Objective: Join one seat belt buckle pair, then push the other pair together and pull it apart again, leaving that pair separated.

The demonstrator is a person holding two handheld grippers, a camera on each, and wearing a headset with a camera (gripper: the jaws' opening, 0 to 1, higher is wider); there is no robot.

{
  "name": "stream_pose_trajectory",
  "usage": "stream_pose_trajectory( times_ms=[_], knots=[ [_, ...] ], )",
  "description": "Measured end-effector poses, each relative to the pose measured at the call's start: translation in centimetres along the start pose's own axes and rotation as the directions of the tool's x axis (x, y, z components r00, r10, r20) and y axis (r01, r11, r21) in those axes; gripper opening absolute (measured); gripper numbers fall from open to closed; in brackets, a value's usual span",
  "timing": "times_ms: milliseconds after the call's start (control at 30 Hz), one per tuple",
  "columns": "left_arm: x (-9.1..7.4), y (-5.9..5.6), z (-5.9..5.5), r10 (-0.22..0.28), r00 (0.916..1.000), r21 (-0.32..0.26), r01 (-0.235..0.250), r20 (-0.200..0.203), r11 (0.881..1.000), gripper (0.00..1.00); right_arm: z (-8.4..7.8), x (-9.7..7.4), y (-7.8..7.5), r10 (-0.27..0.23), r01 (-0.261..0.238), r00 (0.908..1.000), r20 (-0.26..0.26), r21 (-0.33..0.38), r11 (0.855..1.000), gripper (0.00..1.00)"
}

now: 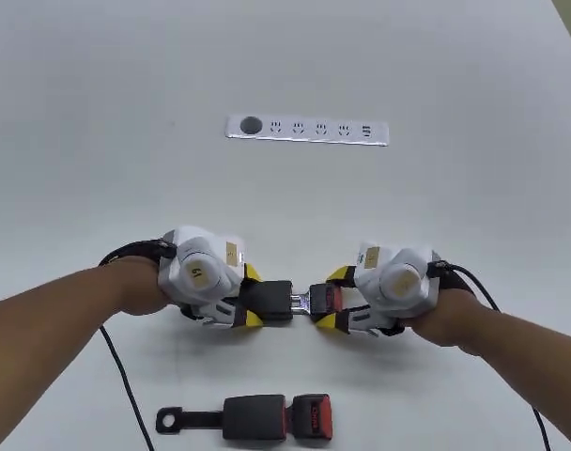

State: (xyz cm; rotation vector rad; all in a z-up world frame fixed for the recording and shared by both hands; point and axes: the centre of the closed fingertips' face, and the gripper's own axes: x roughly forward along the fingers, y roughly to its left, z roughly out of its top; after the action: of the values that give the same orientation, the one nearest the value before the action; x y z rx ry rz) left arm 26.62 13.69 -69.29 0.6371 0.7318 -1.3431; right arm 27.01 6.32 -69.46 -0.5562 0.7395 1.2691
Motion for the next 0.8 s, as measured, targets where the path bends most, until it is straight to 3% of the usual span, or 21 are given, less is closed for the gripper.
stream_pose_trajectory(
  times_ms=[367, 500, 567, 800],
  knots=[
    [0.0, -0.2, 0.1, -0.007, 0.9999, 0.003, 0.007, -0.010, 1.000, 0.34, 0.3, 0.3, -0.1, -0.008, 0.008, 0.9999, 0.006, -0.004, 1.000, 0.34],
    [0.1, -0.3, 0.1, -0.029, 0.9994, 0.014, 0.029, -0.017, 0.999, 0.33, 0.9, 0.8, 0.0, 0.004, -0.004, 0.9995, 0.030, 0.013, 1.000, 0.33],
    [0.1, -0.3, 0.2, -0.038, 0.9989, 0.030, 0.038, -0.027, 0.999, 0.33, 1.0, 1.3, 0.2, -0.006, 0.006, 0.9999, 0.009, 0.013, 1.000, 0.33],
    [0.2, -0.3, 0.1, -0.040, 0.9990, 0.025, 0.040, -0.022, 0.999, 0.33, 1.7, 1.7, 0.3, -0.021, 0.021, 0.9997, 0.011, 0.022, 1.000, 0.33]
  ],
)
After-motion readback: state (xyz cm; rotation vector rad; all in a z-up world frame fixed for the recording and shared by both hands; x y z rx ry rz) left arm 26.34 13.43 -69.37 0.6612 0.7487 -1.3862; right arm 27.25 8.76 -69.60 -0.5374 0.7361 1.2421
